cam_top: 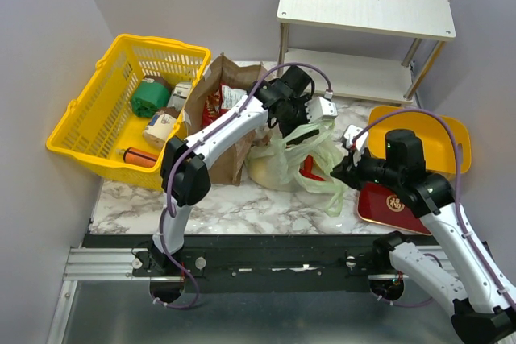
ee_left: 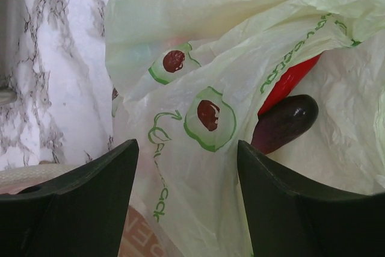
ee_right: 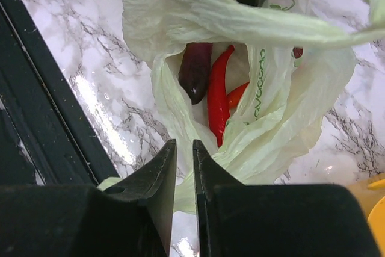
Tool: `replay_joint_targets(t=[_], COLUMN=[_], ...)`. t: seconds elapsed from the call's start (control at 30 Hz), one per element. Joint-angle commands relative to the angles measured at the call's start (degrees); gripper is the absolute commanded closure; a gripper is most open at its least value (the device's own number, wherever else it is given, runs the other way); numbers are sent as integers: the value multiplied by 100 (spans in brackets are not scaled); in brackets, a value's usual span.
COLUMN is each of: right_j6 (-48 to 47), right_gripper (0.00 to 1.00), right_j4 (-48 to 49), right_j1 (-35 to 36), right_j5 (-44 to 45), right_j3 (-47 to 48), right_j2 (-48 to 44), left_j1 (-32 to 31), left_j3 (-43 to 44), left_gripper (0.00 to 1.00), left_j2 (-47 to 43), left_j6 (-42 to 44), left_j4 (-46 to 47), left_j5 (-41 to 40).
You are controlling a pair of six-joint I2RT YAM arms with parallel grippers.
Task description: Untie the knot of the grocery bags and take out the mixed food
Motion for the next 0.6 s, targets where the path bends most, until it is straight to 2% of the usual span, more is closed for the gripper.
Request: replay_joint_targets(t=[0.0,0.07,0.1,0.13,0.2,0.23,0.3,0.4,0.57], right_j6=[-124,-281,-369,-509,-677,-860,-1055,-1494,-2520], right_gripper=[74,74,74,74,73,73,73,73,73], right_j4=[-88,-106,-141,-150,-141,-124,-106,-36,105], right_j1=[28,28,28,19,28,19,28,45,221], right_j5=[205,143,4,-24,-68,-77,-112,-182,-42], right_j3=[227,271,289,306,324,315,359,429,412], right_j2=[78,114,123,157,219,289,386,588,887], left_j1=[-14,-14,-22,-23,-23,-14,-5,65,337], left_j3=[462,655,708,752,893,920,894,884,1534], left_gripper=[23,26,31,52,71,88,100,100,100], left_j2=[289,386,491,544,702,746,756,677,747], left_j6=[159,80,71,71,10,-8,-78,-280,-1350], left_j4=[-467,-677,-739,-853,-950,-1011,-986,-758,-511], left_j5=[187,372,390,416,373,355,320,433,1075])
